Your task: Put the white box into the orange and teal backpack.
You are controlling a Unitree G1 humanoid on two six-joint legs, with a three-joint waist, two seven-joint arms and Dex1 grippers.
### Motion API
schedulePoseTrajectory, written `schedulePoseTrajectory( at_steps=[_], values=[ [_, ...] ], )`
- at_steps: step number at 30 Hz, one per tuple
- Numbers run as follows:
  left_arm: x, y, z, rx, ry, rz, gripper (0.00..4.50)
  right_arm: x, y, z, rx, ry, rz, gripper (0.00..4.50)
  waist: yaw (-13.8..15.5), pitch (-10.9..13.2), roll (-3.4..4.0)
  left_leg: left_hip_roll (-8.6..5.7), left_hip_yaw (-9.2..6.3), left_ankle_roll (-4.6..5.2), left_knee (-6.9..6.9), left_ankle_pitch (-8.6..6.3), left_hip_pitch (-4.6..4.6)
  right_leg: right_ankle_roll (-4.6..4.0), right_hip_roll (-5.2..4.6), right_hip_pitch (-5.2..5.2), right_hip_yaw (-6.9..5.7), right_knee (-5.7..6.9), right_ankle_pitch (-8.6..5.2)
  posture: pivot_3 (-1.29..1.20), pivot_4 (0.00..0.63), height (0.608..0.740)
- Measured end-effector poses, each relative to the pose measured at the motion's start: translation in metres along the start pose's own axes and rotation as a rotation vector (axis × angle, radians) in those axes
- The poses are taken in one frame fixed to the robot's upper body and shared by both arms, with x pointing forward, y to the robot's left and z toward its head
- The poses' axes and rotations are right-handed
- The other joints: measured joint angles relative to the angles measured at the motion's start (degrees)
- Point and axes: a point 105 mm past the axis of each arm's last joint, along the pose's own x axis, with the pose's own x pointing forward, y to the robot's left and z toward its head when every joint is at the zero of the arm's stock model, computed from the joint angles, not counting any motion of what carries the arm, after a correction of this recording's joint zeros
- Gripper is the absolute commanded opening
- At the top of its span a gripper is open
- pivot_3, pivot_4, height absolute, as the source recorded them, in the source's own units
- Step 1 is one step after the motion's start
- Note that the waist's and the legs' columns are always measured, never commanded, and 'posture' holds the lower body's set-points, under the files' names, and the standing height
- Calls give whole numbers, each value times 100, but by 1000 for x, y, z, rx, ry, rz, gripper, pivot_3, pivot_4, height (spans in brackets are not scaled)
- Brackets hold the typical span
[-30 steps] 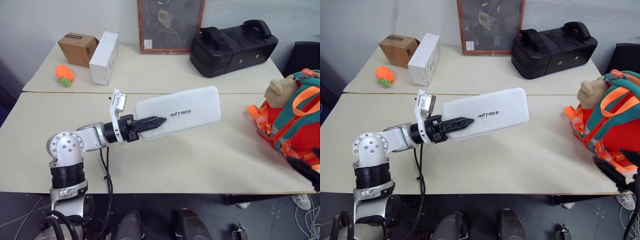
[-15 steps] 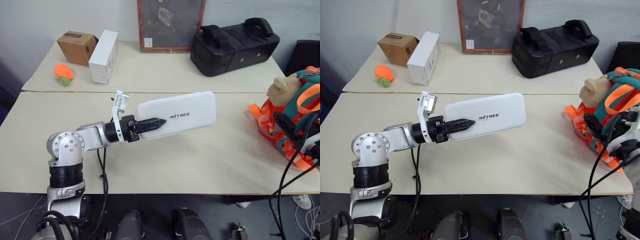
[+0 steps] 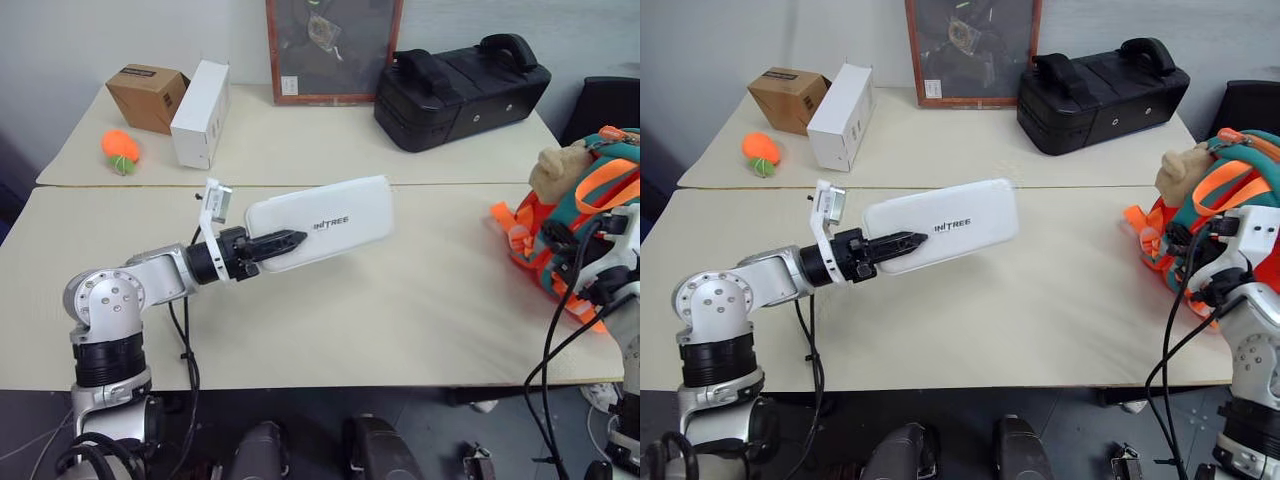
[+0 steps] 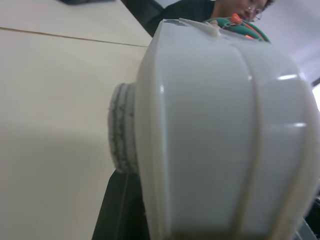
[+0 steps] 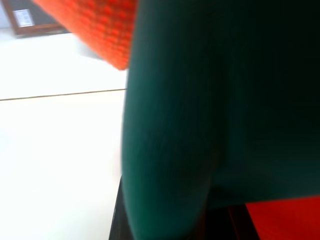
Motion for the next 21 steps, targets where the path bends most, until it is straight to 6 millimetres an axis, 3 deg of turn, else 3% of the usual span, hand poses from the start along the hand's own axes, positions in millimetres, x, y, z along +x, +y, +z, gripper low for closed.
schedulePoseTrajectory(
  at_steps=[3,6,10,13,18,21],
  values=[
    [-10,7,12,50,-36,66,1199,10,25,18,29,-37,150,26,-15,1,1,3,2,-1,-2,0,1,0,3,-2,1,1,0,0,150,740],
    [-26,20,28,113,-78,174,1199,13,73,41,81,-78,420,26,-25,3,4,10,0,-7,-9,0,0,-2,10,-7,0,1,-1,0,150,740],
    [-44,28,49,167,-130,252,1199,-2,128,45,62,11,768,26,-15,5,4,12,1,-5,-12,-4,-9,-3,7,-14,-1,-6,-2,0,150,740],
    [-48,20,67,232,-167,250,1199,-19,161,46,27,86,1022,26,8,7,1,8,-2,5,-6,-10,-20,-3,-1,-16,-7,-11,-1,0,150,740],
    [-55,13,78,282,-190,236,1199,-47,184,52,10,186,1312,26,21,9,-1,3,-9,18,0,-21,-36,-3,-13,-24,-15,-17,-1,0,150,740],
    [-58,-3,84,307,-224,148,1199,-65,192,65,35,245,1476,26,18,15,-9,4,-17,19,4,-21,-70,-3,-14,-54,-21,-16,-1,0,150,740]
  ],
)
